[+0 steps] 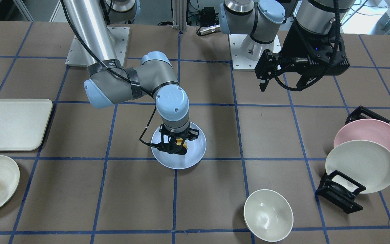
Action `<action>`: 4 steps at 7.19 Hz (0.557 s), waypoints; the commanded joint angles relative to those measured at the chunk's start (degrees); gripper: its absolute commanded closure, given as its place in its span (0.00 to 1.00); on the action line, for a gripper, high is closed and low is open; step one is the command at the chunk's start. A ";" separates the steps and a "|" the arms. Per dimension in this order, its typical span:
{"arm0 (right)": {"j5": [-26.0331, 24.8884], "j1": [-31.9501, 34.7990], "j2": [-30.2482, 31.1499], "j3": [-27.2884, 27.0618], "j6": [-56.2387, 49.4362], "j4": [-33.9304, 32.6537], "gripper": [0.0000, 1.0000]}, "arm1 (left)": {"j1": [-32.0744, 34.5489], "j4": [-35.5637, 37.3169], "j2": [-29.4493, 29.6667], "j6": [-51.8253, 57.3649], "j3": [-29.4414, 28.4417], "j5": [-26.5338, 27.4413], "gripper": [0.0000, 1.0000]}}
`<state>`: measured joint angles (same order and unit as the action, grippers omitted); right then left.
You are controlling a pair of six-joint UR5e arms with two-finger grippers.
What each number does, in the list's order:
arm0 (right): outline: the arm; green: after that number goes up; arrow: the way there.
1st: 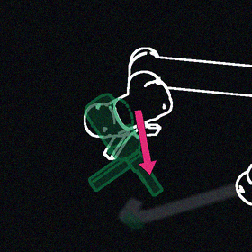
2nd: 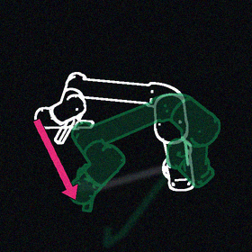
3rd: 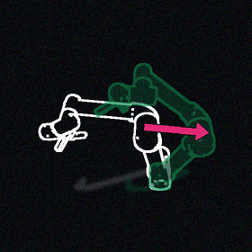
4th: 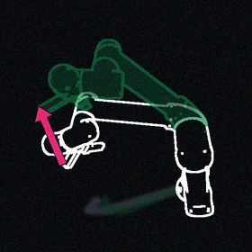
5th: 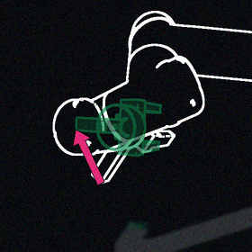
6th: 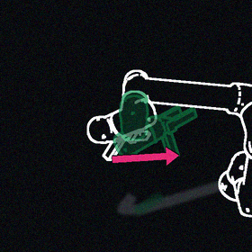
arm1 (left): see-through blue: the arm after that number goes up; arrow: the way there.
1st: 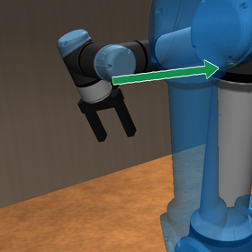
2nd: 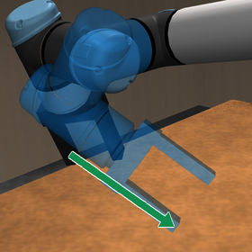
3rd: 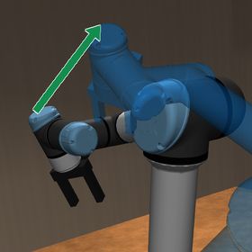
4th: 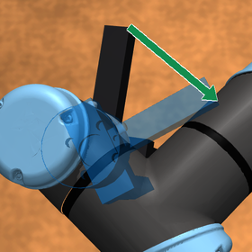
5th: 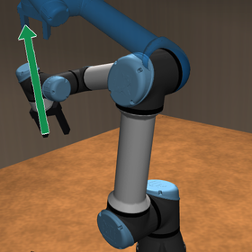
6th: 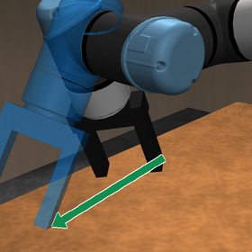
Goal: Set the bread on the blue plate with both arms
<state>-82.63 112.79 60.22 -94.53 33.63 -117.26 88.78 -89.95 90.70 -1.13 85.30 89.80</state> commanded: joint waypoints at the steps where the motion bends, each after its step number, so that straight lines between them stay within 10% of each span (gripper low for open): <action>1: -0.07 0.33 -0.45 -0.05 -0.06 -1.74 0.03 | -0.10 0.12 0.78 0.78 0.31 -1.00 0.00; 4: -0.95 0.15 0.34 0.83 -0.06 -2.54 0.00 | -0.27 0.47 0.79 0.60 0.05 -2.17 0.00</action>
<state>-83.18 113.04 60.10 -94.28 33.67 -119.57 88.58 -89.58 91.40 -0.51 85.46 88.03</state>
